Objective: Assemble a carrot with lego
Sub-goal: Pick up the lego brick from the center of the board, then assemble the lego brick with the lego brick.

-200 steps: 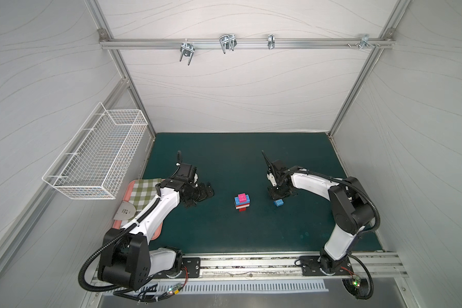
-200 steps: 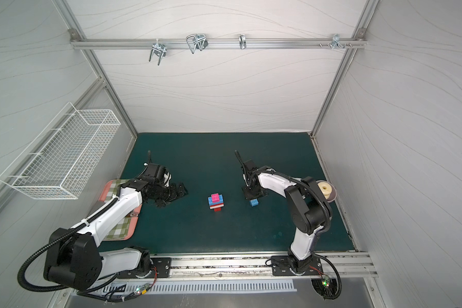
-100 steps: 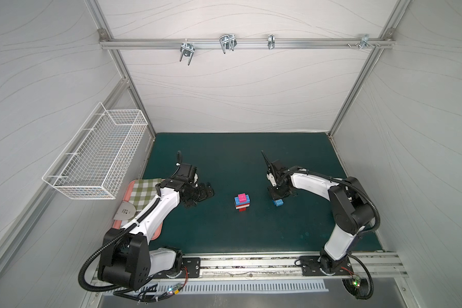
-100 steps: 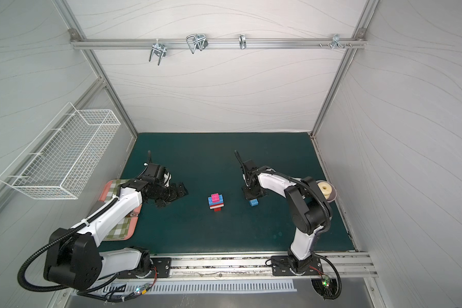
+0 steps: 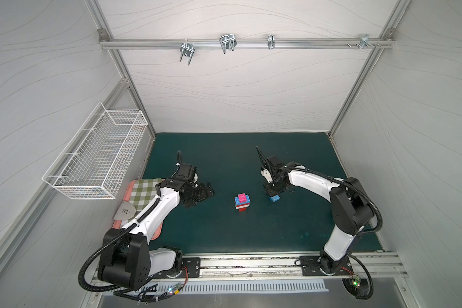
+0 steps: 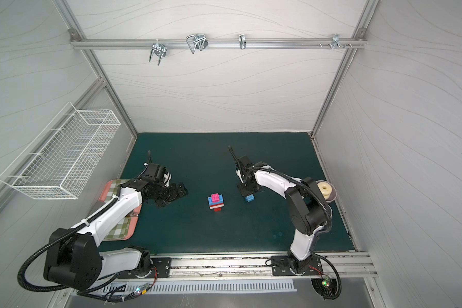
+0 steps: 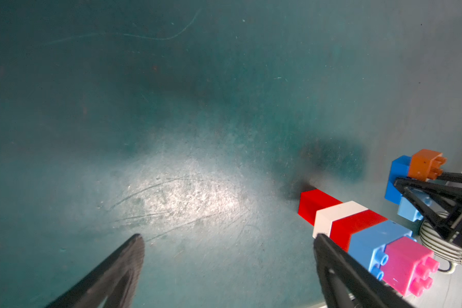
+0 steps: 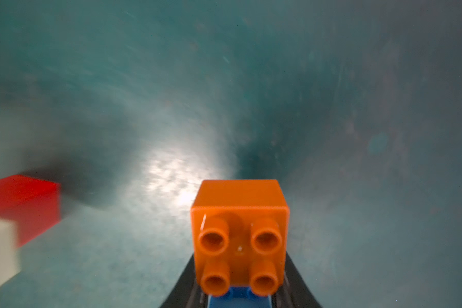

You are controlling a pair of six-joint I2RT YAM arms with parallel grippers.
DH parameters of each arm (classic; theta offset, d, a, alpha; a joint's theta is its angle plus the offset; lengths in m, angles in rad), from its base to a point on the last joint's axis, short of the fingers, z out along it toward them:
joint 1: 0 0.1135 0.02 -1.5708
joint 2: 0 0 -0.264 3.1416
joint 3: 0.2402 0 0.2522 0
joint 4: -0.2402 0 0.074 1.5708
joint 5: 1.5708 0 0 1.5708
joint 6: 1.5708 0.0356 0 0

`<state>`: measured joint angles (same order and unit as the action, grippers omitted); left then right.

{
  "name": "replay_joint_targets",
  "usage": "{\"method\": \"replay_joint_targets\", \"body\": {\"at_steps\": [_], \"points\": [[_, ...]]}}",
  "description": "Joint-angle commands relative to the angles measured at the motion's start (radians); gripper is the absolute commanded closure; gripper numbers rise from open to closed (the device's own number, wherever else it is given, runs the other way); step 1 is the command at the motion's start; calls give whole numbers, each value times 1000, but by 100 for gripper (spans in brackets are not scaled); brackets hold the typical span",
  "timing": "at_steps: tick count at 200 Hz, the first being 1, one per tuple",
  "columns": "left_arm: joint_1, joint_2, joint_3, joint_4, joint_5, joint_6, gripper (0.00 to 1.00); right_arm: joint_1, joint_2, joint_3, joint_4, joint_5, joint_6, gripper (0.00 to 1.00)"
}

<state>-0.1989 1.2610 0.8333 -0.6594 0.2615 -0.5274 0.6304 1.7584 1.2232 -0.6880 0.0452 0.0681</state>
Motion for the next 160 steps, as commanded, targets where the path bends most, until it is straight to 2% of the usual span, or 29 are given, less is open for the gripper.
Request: {"method": "replay_joint_targets", "body": {"at_steps": [1,26,66,95,160], "points": [[6,-18,-2,10,-12,0,1,16,-42,55,-79,-45,-97,100],[6,-30,-6,7,-2,-9,1,41,-73,101,-113,-131,-225,100],[5,-60,-24,-7,8,-23,1,99,-150,144,-174,-301,-569,100],[4,-78,-27,-26,8,-23,1,122,-150,232,-261,-390,-713,100],[6,-97,-35,-54,16,-23,1,224,26,491,-463,-303,-976,100]]}}
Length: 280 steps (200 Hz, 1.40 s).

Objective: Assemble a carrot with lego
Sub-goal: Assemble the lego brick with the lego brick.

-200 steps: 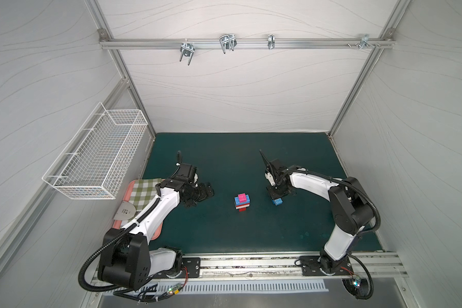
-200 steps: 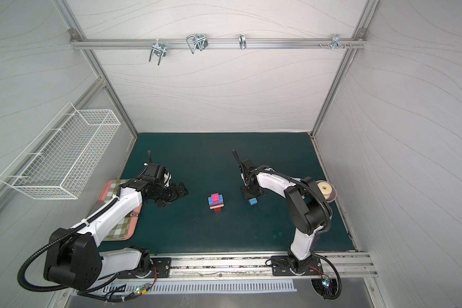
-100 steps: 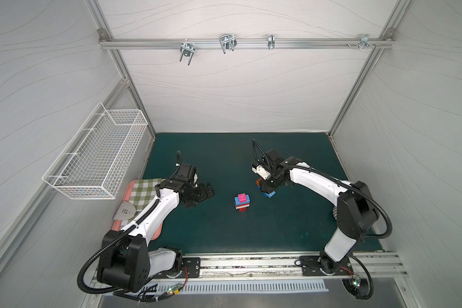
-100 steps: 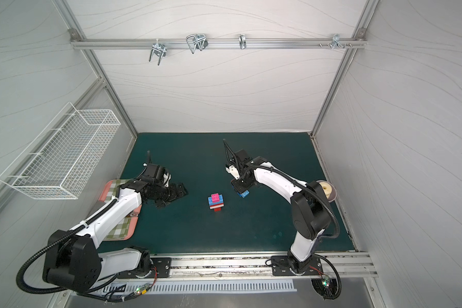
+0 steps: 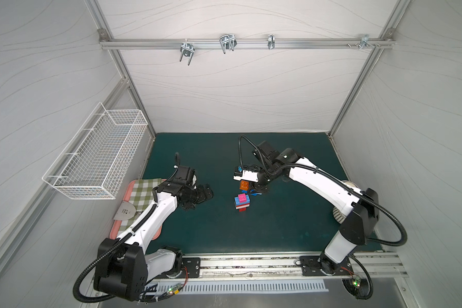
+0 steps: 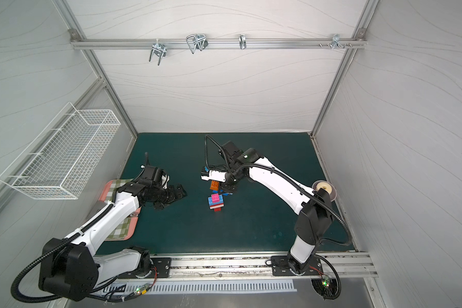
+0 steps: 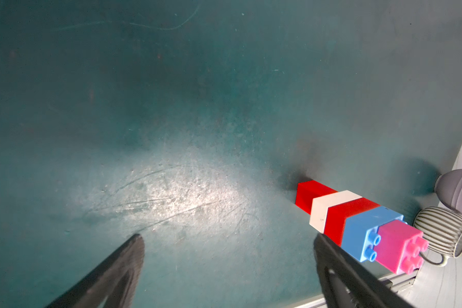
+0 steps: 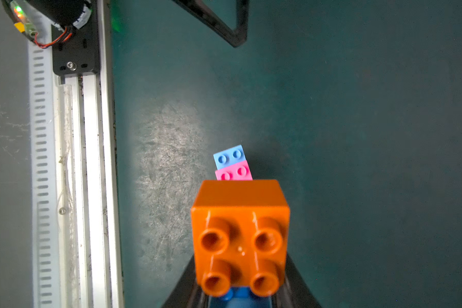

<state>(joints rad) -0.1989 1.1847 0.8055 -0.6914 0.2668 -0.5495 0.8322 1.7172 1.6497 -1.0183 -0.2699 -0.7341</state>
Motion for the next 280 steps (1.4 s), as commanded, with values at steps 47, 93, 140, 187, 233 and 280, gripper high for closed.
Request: {"method": "replay_joint_targets", "body": {"at_steps": [47,93,140,187,233,280], "points": [[6,-32,-14,-34,9,2,1,72,142,157,-149,93,-279,100],[6,-34,-17,-34,6,-1,1,120,203,210,-184,152,-285,100],[5,-34,-17,-33,5,-1,1,143,228,228,-209,170,-260,100],[5,-35,-20,-32,6,-3,1,143,239,228,-201,199,-252,100],[4,-43,-22,-34,5,-4,1,143,254,236,-199,204,-251,100],[6,-42,-23,-34,3,-4,1,143,265,243,-198,203,-252,100]]}}
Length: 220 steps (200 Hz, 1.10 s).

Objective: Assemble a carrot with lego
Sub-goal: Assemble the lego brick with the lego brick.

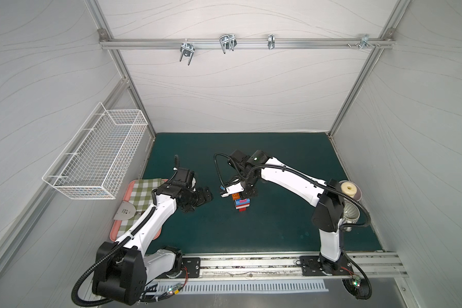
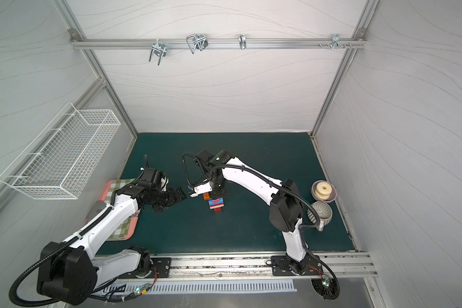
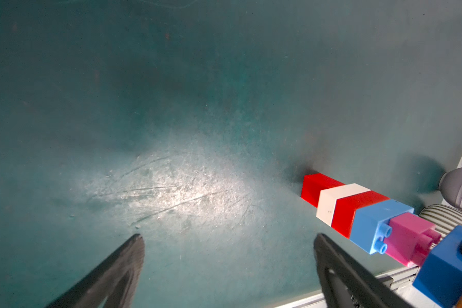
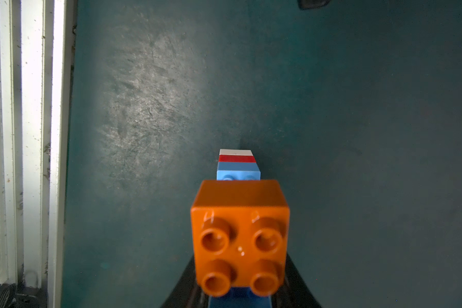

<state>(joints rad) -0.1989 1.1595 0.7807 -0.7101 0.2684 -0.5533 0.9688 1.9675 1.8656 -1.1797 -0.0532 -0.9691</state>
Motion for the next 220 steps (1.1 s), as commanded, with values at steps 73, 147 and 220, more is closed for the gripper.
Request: {"method": "replay_joint_targets", "body": {"at_steps": [73,147,220], "points": [[6,-15,0,-14,1,-2,1,10,24,3,-39,-23,-20,100],[5,-16,2,-15,0,-2,1,14,34,-25,-54,-34,-21,100],[6,-21,2,-22,6,3,1,4,107,-29,-80,-34,-43,100]]}}
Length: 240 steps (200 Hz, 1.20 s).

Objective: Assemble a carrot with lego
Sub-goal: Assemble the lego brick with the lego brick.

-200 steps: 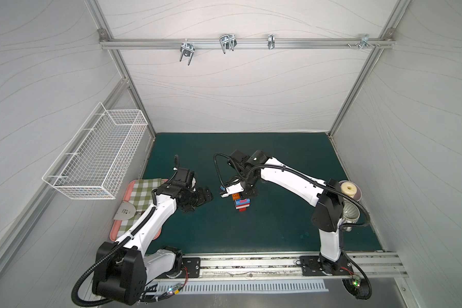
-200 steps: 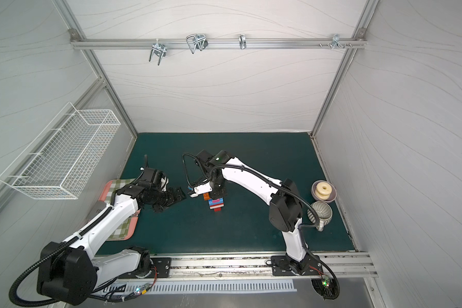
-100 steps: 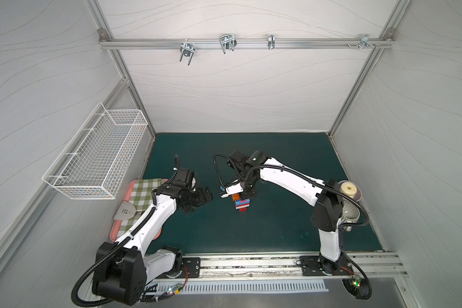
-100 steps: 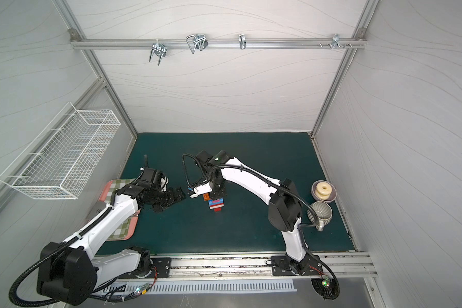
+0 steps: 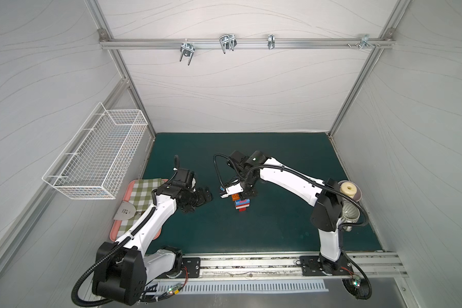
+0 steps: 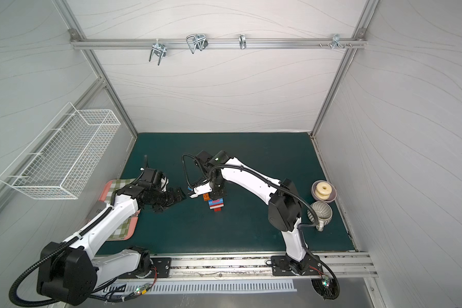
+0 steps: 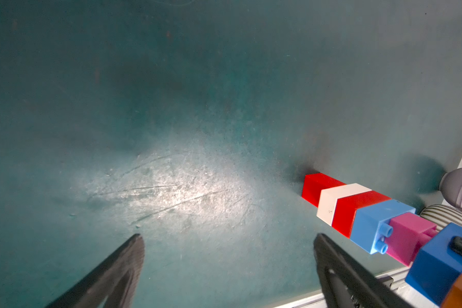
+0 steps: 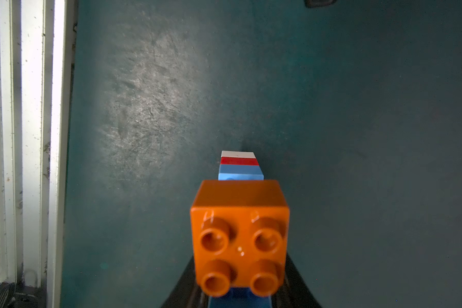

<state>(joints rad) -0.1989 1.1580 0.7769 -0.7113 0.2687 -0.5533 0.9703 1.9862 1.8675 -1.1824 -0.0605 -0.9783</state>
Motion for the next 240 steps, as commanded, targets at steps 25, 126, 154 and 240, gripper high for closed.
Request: {"method": "replay_joint_targets", "body": {"at_steps": [25,126,154,240], "points": [[6,-17,5,-19,13,4,1,2,113,-28,-79,-30,-27,100],[6,-6,11,-19,21,10,1,6,130,-48,-108,-32,6,100],[5,-5,9,-19,26,10,1,9,122,-54,-130,-10,19,100],[5,6,12,-22,40,17,1,17,175,-58,-153,6,74,100]]}}
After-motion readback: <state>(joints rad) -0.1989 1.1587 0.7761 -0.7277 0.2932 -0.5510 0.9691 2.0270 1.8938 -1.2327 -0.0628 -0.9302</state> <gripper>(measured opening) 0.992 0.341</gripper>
